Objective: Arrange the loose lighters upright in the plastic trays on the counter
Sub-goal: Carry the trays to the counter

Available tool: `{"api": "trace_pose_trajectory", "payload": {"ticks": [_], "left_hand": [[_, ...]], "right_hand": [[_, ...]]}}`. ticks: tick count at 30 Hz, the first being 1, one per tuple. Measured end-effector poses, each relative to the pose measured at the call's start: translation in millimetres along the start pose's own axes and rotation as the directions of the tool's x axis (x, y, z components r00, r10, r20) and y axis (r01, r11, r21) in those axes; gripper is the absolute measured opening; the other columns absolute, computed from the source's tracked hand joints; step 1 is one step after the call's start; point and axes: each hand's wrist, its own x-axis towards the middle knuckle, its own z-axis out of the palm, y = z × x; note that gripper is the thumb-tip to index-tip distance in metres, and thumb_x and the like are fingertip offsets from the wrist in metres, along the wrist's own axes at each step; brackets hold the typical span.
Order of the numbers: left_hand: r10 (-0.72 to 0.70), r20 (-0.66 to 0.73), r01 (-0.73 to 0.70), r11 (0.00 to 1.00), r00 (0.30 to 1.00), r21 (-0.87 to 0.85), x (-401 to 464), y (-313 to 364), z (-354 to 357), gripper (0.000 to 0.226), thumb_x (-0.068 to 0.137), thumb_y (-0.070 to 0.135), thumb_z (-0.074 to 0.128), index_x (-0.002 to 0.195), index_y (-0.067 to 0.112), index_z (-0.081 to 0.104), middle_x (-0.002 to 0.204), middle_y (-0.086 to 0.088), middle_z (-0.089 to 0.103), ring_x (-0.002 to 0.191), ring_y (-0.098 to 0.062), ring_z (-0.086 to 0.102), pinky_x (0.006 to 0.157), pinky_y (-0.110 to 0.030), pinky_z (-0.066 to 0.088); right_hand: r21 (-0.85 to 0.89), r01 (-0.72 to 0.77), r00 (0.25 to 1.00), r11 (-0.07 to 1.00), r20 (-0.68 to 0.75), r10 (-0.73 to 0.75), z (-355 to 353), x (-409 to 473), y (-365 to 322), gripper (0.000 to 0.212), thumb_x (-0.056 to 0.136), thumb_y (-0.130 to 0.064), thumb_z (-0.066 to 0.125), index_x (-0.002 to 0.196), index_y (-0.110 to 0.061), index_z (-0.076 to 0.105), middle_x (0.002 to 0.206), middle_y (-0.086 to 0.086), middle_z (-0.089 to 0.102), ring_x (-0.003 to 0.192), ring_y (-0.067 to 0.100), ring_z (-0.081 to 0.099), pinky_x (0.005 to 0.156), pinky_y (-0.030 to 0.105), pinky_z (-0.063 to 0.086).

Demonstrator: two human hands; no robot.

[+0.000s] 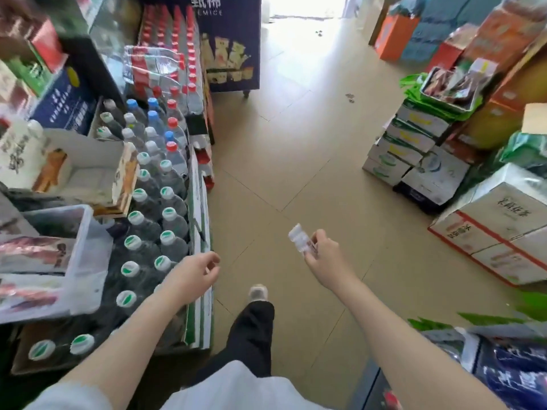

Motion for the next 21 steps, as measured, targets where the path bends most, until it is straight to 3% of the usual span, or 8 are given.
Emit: {"api": "trace_pose_trajectory", "payload": {"ticks": [3, 6, 8, 14, 18, 21], "left_hand": [[-0.01, -0.023, 0.01, 1.0, 1.0, -0.01, 74.5, 1.1, -24.1, 0.023, 0.091, 0.024, 0.047, 0.111, 0.018, 0.057, 0.098, 0.002, 0.064, 0.077, -0.01, 0.059, 0.069, -0.029, 0.052], [0.001, 0.003, -0.001, 1.0, 1.0, 0.022, 141.4, 8.4, -53.7, 0.024, 0.091, 0.024, 0.046, 0.112, 0.018, 0.056, 0.097, 0.003, 0.064, 0.072, -0.007, 0.057, 0.062, -0.025, 0.05], [0.023, 0.015, -0.023, 0.999, 1.0, 0.037, 182.4, 20.5, -75.8, 0.024, 0.092, 0.024, 0.045, 0.113, 0.016, 0.055, 0.094, 0.005, 0.06, 0.065, -0.001, 0.052, 0.053, -0.018, 0.041], [0.12, -0.067, -0.122, 0.992, 0.991, -0.023, 302.5, 68.6, -135.9, 0.025, 0.091, 0.021, 0.048, 0.114, 0.017, 0.056, 0.099, 0.005, 0.06, 0.083, -0.009, 0.056, 0.078, -0.025, 0.049], [0.09, -0.121, -0.098, 0.993, 0.989, -0.067, 392.7, 82.8, -161.6, 0.023, 0.09, 0.02, 0.05, 0.112, 0.018, 0.057, 0.099, 0.006, 0.059, 0.087, -0.009, 0.056, 0.079, -0.022, 0.047], [-0.008, -0.118, -0.002, 0.996, 0.993, -0.085, 460.4, 85.0, -186.9, 0.024, 0.09, 0.021, 0.05, 0.112, 0.017, 0.058, 0.102, 0.003, 0.061, 0.087, -0.012, 0.057, 0.078, -0.023, 0.046]], "right_hand": [[-0.074, 0.016, 1.0, 0.997, -0.003, -0.016, -15.5, 81.2, -15.2, 0.015, 0.089, -0.026, 0.045, 0.084, -0.017, 0.035, 0.082, 0.006, 0.055, 0.075, 0.029, 0.053, 0.061, 0.038, 0.045], [-0.156, -0.008, 1.0, 0.988, 0.015, 0.01, -37.0, 151.9, -28.8, 0.014, 0.09, -0.028, 0.044, 0.087, -0.018, 0.036, 0.085, 0.003, 0.053, 0.076, 0.028, 0.052, 0.059, 0.032, 0.038], [-0.181, -0.01, 1.0, 0.983, 0.023, 0.015, -54.1, 195.8, -33.9, 0.013, 0.09, -0.029, 0.043, 0.088, -0.018, 0.036, 0.089, 0.004, 0.055, 0.079, 0.029, 0.054, 0.059, 0.031, 0.038], [-0.254, -0.006, 0.998, 0.967, 0.059, 0.022, -97.1, 331.8, -25.0, 0.013, 0.092, -0.027, 0.039, 0.092, -0.015, 0.038, 0.088, 0.007, 0.057, 0.071, 0.026, 0.048, 0.044, 0.026, 0.024], [-0.285, 0.001, 0.996, 0.959, 0.09, 0.026, -118.5, 439.7, -21.7, 0.014, 0.093, -0.03, 0.037, 0.091, -0.015, 0.038, 0.088, 0.007, 0.058, 0.072, 0.027, 0.052, 0.047, 0.028, 0.028], [-0.287, 0.03, 0.994, 0.958, 0.113, 0.003, -144.2, 522.9, -36.2, 0.014, 0.092, -0.029, 0.039, 0.089, -0.015, 0.038, 0.09, 0.009, 0.06, 0.073, 0.027, 0.051, 0.053, 0.03, 0.033]]}}
